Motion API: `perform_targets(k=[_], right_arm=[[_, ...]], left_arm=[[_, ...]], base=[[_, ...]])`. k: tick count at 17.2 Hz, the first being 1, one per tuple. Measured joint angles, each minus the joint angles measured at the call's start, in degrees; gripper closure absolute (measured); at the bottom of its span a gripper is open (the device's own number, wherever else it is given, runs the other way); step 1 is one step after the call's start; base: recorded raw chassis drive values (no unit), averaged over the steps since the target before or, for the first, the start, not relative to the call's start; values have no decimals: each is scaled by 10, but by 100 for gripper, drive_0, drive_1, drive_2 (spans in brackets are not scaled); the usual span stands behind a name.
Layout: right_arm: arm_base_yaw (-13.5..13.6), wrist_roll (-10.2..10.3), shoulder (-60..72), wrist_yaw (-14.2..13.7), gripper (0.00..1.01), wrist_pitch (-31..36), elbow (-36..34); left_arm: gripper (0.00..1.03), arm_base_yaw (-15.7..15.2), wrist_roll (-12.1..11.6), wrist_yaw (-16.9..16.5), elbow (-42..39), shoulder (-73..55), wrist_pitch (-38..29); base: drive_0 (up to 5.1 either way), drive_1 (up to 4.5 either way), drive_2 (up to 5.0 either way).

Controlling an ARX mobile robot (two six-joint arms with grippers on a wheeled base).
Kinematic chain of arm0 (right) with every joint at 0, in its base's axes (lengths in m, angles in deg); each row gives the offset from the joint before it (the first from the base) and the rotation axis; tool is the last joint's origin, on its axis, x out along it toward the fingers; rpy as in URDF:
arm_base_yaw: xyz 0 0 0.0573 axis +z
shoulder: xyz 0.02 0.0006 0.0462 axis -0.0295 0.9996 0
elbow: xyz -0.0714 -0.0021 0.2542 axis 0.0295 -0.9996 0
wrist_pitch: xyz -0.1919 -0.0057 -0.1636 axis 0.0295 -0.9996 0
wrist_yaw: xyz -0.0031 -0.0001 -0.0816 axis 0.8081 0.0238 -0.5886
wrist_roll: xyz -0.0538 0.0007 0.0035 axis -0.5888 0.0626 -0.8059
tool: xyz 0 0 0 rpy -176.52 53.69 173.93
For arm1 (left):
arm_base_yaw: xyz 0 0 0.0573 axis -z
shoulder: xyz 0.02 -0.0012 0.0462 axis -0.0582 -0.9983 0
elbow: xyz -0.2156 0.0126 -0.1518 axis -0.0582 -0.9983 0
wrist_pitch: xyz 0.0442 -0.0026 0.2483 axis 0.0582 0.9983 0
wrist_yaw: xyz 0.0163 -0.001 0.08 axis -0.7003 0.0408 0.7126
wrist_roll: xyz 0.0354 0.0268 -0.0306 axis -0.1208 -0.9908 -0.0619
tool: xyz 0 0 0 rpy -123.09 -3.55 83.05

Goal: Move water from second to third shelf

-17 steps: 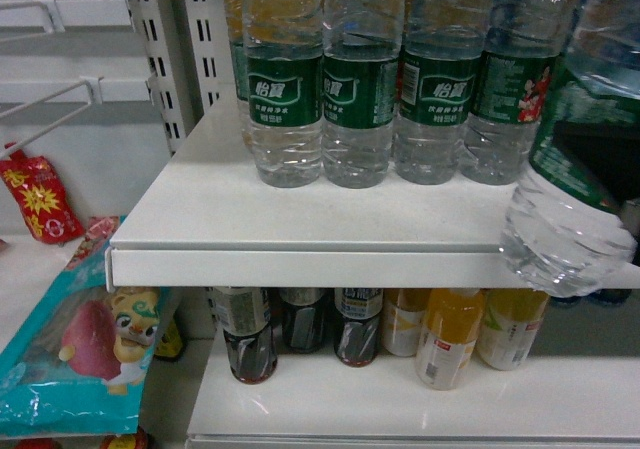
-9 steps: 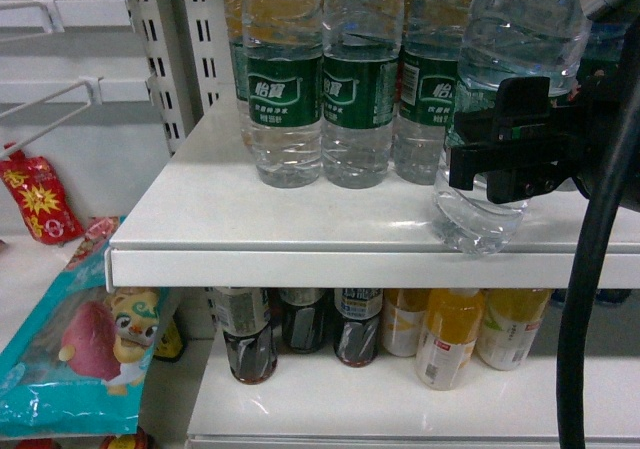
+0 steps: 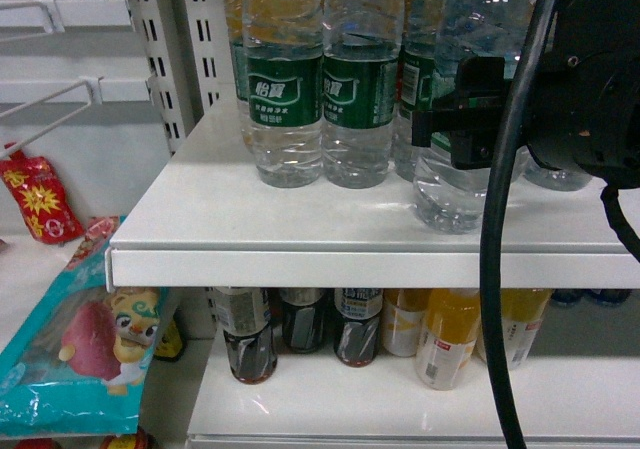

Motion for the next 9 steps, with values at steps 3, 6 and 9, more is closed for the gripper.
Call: perform_targets(k=[3,6,9], right_arm=[[0,2,15,-11,61,-12,22],[0,4,20,-11,61,-16,29],[3,4,23,-19,61,-28,38]], left_arm=[[5,0,0,0,0,0,0],[5,0,0,0,0,0,0],[5,0,0,0,0,0,0]], base=[[0,0,0],[0,0,0],[0,0,0]])
